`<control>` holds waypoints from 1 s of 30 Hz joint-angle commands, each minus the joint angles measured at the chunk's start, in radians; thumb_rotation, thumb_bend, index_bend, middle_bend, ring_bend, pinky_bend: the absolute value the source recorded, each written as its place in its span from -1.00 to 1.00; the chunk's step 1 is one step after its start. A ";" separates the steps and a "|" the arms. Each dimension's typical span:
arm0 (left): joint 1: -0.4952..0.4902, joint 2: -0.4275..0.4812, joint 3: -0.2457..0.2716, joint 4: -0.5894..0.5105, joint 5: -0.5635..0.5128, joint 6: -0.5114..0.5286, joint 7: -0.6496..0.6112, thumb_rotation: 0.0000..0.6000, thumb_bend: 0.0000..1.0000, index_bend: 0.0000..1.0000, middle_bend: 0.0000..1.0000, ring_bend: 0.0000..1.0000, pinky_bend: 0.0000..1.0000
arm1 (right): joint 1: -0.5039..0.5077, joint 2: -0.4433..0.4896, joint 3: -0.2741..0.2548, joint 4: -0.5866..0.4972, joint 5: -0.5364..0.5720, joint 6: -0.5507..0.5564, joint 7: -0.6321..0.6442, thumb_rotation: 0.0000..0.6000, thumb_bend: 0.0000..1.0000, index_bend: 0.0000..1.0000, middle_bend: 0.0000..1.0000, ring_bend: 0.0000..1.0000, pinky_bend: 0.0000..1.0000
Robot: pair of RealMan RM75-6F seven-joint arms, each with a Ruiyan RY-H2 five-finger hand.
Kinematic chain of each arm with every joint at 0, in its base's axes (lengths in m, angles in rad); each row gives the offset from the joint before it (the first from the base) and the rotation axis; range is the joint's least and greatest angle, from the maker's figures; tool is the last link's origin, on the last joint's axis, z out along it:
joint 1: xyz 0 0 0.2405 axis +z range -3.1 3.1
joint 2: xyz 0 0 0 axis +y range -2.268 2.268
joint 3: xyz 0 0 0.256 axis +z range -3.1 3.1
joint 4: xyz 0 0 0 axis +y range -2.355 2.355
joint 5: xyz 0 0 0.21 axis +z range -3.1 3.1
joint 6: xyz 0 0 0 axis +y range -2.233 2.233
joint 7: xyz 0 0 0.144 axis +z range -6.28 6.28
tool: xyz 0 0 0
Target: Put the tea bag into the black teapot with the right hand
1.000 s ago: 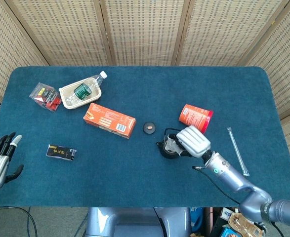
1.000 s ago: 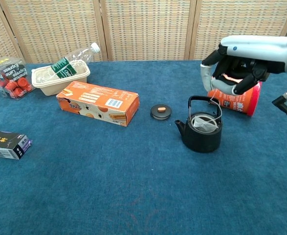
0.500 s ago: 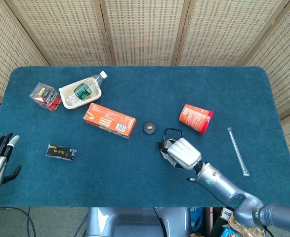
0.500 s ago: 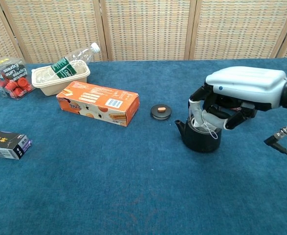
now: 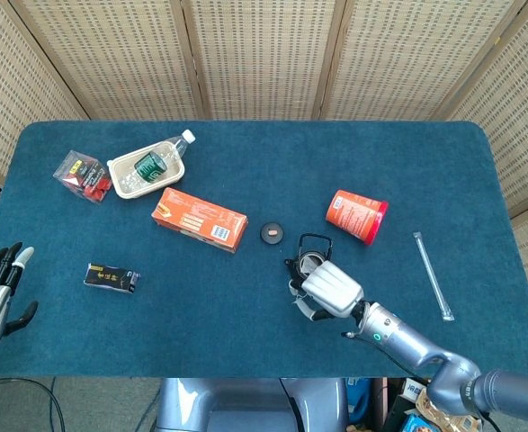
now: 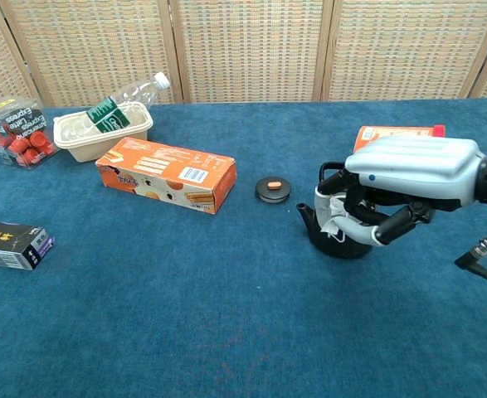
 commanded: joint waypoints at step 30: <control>0.004 -0.002 -0.001 0.008 0.000 0.001 -0.007 1.00 -0.27 -1.00 -1.00 -1.00 -1.00 | 0.009 0.003 0.013 0.004 0.055 -0.032 -0.016 -0.90 -0.57 -0.39 0.80 0.88 1.00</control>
